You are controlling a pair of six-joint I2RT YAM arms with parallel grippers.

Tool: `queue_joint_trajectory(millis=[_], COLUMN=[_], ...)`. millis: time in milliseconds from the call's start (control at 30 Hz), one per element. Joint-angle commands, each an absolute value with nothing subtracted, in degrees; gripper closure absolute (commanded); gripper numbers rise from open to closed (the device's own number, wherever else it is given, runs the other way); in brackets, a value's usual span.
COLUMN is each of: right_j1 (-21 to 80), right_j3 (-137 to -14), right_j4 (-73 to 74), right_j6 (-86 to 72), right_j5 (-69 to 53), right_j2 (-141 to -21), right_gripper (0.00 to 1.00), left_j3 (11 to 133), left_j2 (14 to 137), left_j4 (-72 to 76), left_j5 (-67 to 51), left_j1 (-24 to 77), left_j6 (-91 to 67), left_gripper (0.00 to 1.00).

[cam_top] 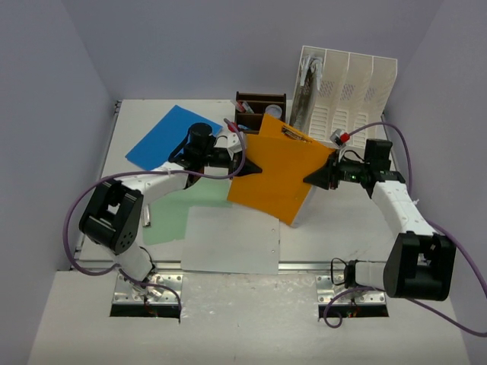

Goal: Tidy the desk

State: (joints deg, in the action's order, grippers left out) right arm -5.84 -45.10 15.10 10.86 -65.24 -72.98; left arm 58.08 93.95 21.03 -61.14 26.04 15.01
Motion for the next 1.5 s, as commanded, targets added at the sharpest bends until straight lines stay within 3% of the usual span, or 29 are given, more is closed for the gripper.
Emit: queue_joint_trajectory(millis=[0,33,200,333,433,767,967,1467], right_j1=[-3.9,-3.7,-3.5,-3.6,-3.6,-4.0,-5.0,-5.8], right_j3=[-46.8,-47.7,-52.9,-54.6,-54.7,-56.0,-58.1,-83.7], right_j4=[15.6,17.0,24.7,25.7,24.4,19.3,10.5,-9.3], right_j6=[10.9,11.6,14.4,11.8,7.9,0.6,-5.7,0.5], right_j5=[-67.3,-67.3,-67.1,-66.4,-65.2,-55.7,-47.3,-6.2], right_j2=[-73.4,-73.3,-70.0,-65.3,-61.5,-52.8,-50.6,-66.8], right_gripper=[0.92,1.00,1.00,1.00,1.00,1.00,1.00,1.00], left_j3=[60.8,61.0,61.0,60.4,59.5,61.3,62.6,58.0], left_j2=[94.0,93.9,92.6,90.1,87.5,77.0,72.1,67.1], left_j4=[27.9,27.9,26.4,25.2,25.5,20.5,12.4,8.5], left_j5=[-61.6,-61.4,-60.0,-56.6,-52.9,-33.6,-27.9,-25.8], left_j1=[25.9,25.9,25.8,25.4,24.4,14.6,12.3,12.3], left_j6=[13.0,12.6,12.7,11.4,8.8,-6.2,-4.8,-6.0], left_gripper=[1.00,0.97,0.53,0.29,0.01,0.00,0.00,0.00])
